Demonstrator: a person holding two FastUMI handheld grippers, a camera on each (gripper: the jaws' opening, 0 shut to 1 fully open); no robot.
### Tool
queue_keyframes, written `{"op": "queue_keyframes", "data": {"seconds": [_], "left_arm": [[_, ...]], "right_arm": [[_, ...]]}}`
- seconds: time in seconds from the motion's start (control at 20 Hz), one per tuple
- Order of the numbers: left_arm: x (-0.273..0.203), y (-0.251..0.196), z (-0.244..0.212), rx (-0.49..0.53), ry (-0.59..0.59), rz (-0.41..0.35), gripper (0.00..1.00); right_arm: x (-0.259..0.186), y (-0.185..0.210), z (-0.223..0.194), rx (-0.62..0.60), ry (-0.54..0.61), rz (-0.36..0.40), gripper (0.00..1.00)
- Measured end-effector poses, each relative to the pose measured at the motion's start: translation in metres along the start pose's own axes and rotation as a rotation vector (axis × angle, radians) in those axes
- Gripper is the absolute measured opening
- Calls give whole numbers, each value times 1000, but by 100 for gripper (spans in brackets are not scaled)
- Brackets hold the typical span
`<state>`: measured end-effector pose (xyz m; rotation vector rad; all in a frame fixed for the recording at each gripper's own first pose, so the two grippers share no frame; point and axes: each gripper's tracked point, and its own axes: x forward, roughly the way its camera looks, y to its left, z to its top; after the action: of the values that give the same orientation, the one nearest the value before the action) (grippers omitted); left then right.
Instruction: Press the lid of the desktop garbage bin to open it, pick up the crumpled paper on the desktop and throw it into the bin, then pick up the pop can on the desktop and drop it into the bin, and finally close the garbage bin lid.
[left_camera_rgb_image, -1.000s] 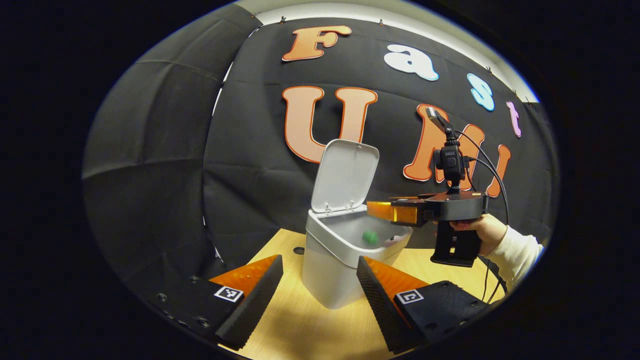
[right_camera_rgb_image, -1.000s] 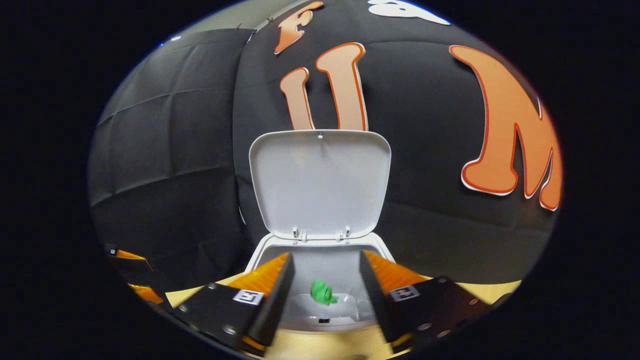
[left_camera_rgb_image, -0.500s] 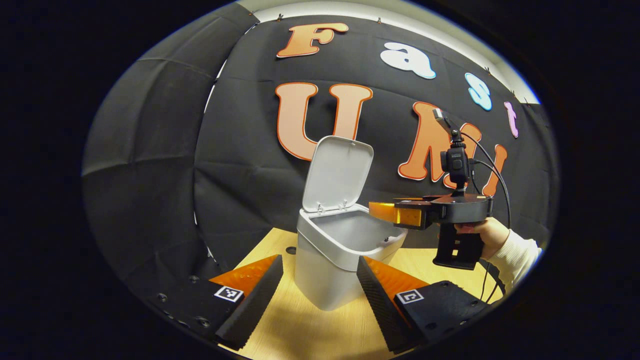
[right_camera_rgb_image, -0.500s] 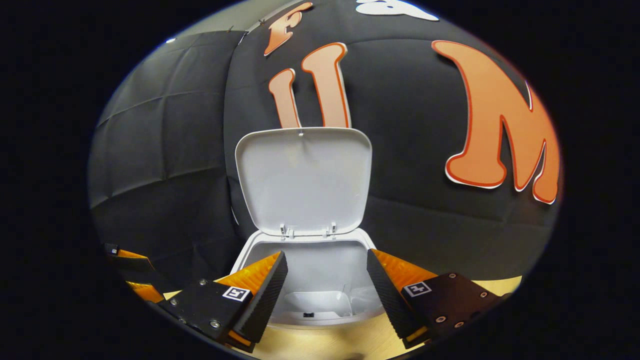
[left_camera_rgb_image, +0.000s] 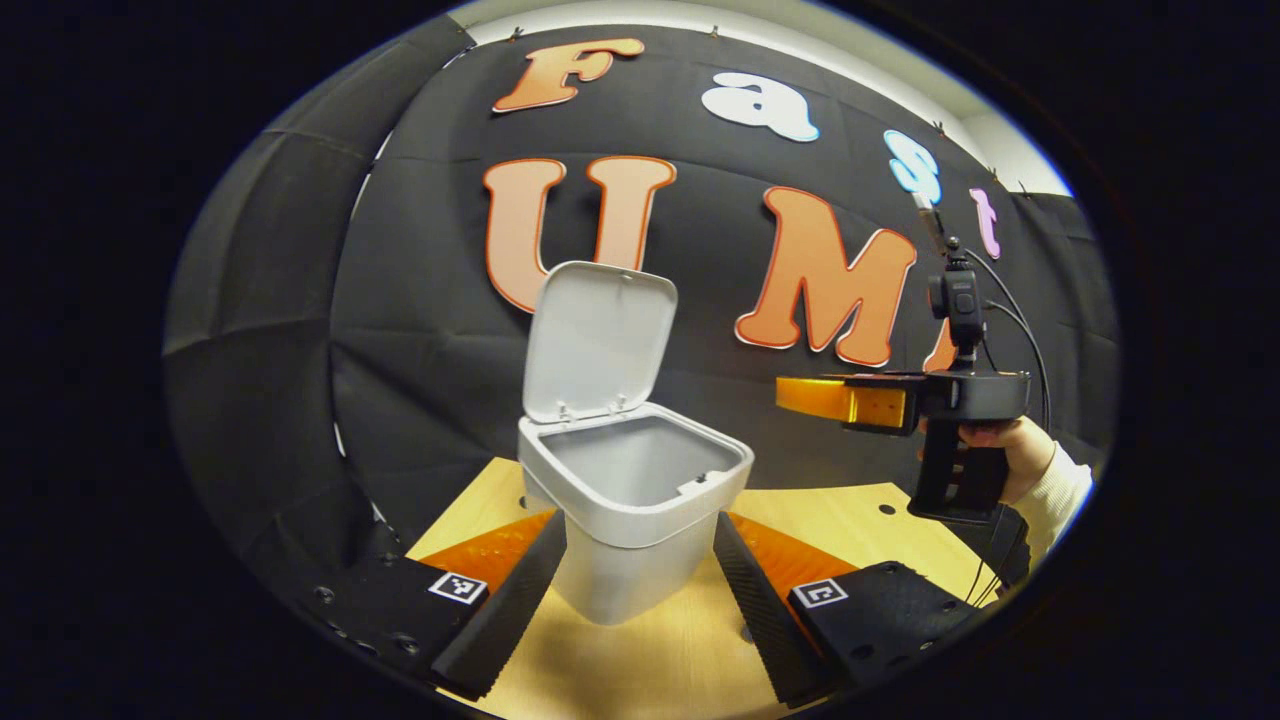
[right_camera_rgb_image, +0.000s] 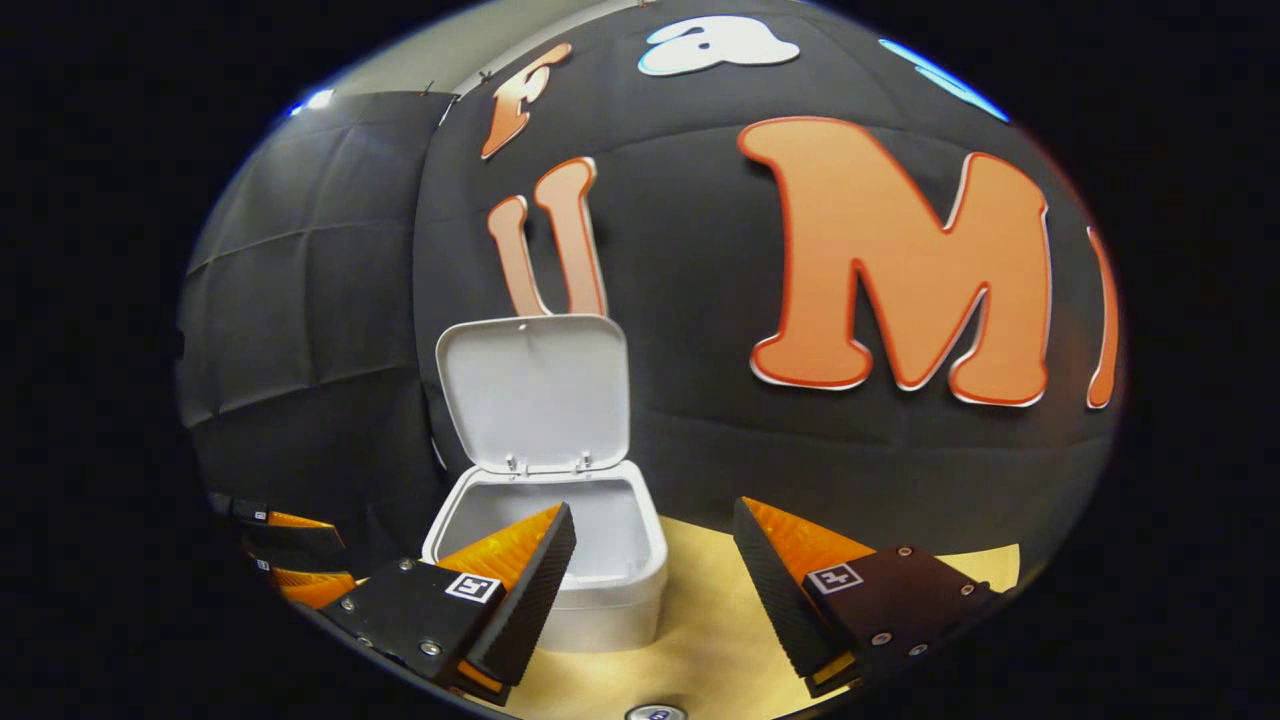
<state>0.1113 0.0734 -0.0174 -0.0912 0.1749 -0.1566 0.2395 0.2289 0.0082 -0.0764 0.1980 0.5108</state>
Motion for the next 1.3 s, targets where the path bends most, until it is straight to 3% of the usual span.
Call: {"op": "queue_keyframes", "data": {"seconds": [0.05,0.1,0.45,0.9,1.15,1.3], "left_arm": [[3,-9,-2,7,11,-10,94],[3,-18,-5,14,19,-25,94],[26,-93,-31,10,71,-150,95],[59,-172,-95,49,202,-255,95],[81,-191,-167,95,390,-264,96],[91,-192,-191,115,446,-254,97]], "right_arm": [[-11,-13,2,3,-11,-23,100],[-21,-24,3,9,-18,-43,95],[-95,-98,-4,57,-51,-173,95],[-159,-168,-41,82,-8,-303,95],[-186,-198,-63,112,18,-350,95],[-195,-212,-76,138,32,-371,95]]}}
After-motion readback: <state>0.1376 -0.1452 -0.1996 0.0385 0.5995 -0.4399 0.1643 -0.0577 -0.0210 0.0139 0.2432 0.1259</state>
